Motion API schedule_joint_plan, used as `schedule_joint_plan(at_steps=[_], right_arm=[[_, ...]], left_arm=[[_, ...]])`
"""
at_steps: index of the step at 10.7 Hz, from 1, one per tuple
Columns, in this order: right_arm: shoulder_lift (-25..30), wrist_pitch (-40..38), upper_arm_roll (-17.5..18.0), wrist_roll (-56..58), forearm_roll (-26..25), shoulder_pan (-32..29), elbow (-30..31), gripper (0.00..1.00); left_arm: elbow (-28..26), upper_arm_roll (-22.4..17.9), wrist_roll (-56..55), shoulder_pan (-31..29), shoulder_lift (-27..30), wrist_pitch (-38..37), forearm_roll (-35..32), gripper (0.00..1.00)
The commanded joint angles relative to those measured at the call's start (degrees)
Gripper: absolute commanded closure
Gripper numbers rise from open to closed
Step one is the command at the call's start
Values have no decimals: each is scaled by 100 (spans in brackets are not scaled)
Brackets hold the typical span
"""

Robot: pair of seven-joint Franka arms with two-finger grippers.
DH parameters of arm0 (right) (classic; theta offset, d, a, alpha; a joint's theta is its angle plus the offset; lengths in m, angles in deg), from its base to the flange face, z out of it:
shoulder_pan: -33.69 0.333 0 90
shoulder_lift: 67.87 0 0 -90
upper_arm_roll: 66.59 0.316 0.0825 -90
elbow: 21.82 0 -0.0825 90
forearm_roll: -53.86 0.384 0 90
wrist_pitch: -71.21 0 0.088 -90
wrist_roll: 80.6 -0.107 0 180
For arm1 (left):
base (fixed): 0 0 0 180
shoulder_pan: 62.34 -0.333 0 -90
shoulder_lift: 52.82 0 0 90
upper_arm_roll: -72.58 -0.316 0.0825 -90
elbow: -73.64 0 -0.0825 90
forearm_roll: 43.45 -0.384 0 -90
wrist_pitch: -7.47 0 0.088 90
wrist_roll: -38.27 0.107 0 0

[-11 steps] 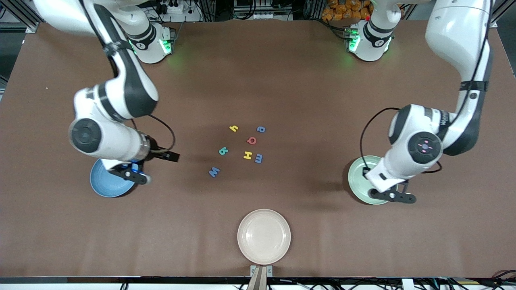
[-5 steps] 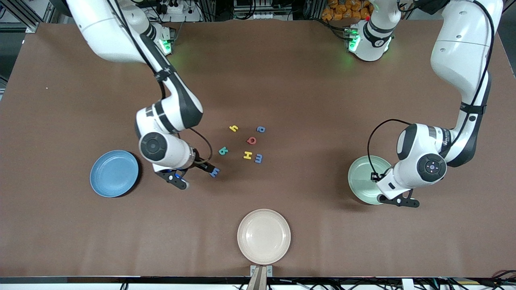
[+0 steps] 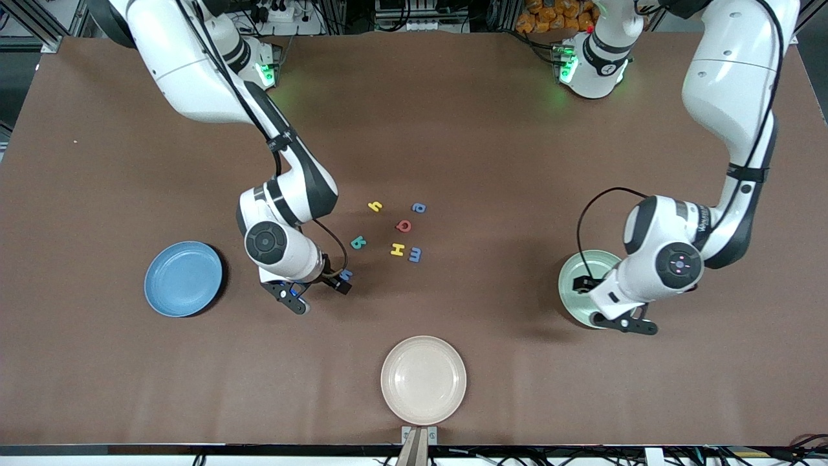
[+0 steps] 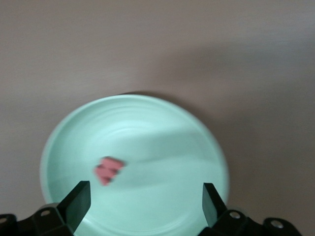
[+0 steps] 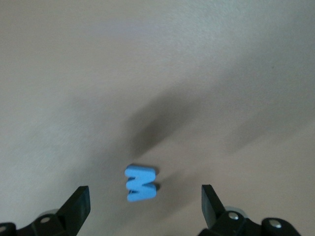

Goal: Sort uppercase to blue plate, lowercase to green plate
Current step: 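Grasp the blue M with the right gripper while the left gripper returns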

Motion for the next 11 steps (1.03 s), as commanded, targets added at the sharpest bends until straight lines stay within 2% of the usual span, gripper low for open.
schedule_joint_plan(at_steps=[1,6,11], right_arm=[[-299,142,36,-425,-100,17,-236,0],[-369,160,27,-716,-118,176,-236,0],[-440,319,19,-725,-206,176,-219,0]], left_arm=[[-46,-11,-594,566,107,-49,175,0],[-37,7,-2123,1683,-130,276,183,0],[199,15,-3294,2282,-578,962,192,0]])
